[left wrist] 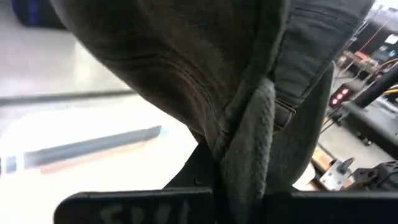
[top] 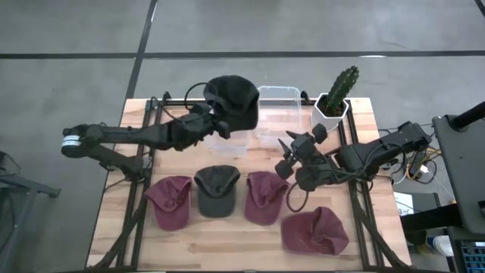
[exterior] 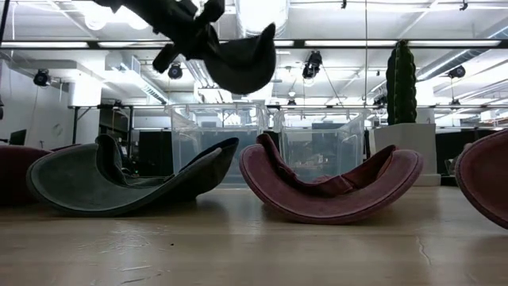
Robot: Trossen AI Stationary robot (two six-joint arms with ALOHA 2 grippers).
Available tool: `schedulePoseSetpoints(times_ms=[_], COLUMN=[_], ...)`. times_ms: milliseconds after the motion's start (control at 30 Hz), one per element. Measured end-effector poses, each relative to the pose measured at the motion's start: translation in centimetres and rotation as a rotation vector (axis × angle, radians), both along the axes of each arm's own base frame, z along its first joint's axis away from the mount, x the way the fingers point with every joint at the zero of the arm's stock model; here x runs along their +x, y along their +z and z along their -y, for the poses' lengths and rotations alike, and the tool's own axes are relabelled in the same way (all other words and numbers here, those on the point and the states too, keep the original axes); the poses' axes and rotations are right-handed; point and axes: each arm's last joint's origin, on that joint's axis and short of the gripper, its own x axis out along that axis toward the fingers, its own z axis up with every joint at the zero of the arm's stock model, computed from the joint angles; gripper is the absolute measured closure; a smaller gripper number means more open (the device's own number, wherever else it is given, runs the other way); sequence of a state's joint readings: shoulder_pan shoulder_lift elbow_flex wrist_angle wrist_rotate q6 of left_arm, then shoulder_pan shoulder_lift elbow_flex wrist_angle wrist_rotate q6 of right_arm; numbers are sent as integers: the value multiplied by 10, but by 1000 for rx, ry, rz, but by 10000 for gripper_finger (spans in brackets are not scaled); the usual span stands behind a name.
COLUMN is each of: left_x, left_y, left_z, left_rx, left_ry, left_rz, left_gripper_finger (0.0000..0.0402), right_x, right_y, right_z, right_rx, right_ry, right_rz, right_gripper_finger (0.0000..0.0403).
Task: Pick & Place hat
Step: Put the right black cap into the left transparent bin
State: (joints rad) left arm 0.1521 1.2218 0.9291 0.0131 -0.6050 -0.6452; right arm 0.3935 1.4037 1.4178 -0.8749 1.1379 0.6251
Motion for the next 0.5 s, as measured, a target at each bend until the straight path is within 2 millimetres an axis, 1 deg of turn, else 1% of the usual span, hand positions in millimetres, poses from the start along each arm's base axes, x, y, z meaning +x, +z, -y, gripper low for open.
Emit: schedulePoseSetpoints(times_ms=[200,333,500], left_x=[-5,-10,-14], left_y=[-8,-14,-18], left_z=[-18,-27,-31], left_rx=[-135,-201,-301], left_ry=[-54,-40,-11], left_rz=[-16,-39,-49], left_gripper_finger=[396,396,396], right_x=[-19,-30,-36], right_y=[8,13,17], right_z=[5,7,9], right_rx=[49,71,79], right_ry=[67,94,96], right_rz=[-17,-3,16], right_gripper_finger=[266,276,285])
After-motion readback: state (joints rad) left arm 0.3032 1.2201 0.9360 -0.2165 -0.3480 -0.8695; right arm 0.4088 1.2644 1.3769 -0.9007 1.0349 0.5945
